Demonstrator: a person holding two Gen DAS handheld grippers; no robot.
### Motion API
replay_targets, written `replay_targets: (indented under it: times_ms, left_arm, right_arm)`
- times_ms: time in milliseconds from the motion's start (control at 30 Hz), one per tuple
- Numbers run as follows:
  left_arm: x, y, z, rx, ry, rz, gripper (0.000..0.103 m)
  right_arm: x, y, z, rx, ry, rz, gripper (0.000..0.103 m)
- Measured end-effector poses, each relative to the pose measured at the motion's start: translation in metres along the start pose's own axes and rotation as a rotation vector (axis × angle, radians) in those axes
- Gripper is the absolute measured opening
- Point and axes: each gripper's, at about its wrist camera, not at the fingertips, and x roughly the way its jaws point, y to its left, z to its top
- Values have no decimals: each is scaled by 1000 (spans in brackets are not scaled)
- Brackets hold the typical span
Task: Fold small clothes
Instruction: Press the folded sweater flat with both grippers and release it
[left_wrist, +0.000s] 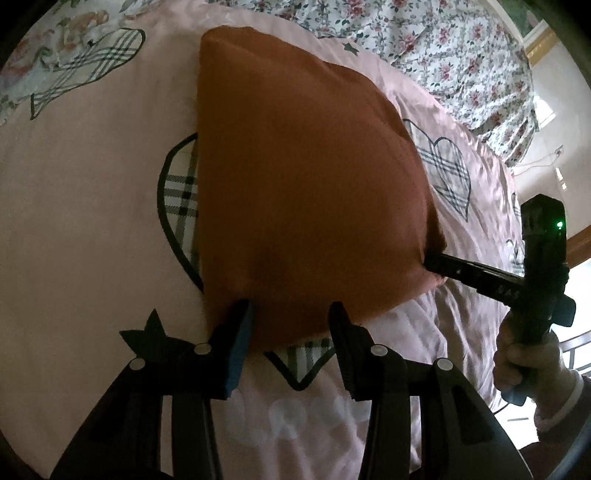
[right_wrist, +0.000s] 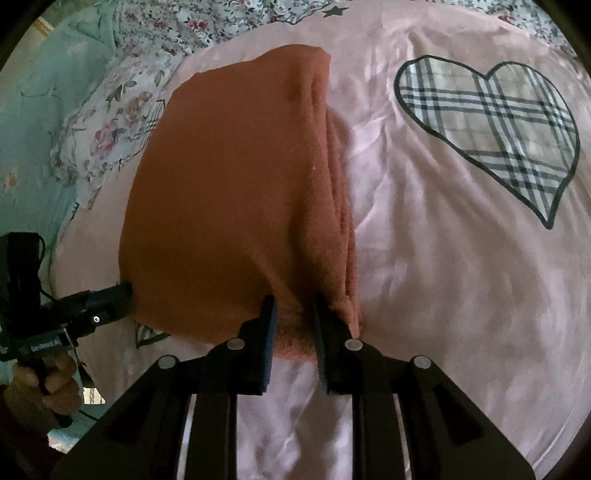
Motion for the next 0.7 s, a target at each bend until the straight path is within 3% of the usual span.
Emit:
replay_targets:
  times_ms: [200, 333, 467, 567, 700]
  left_arm:
    - [-7, 3, 4, 8, 8, 1, 45]
    - [-24, 4, 3, 8, -19, 5, 48]
    - [-32, 8, 5, -19, -32, 8, 48]
    - [-31, 12, 7, -38, -29, 6, 48]
    - [-16, 19, 7, -40, -1, 30, 48]
  right_arm:
    - [-18, 5, 0, 45, -22, 48, 21]
    - [-38, 6, 30, 57, -120, 67, 26]
    - [-32, 2, 67, 53, -157, 75, 27]
    - [-10, 0, 91, 63, -124, 97, 27]
    - [21, -17, 101, 118, -68, 26, 27]
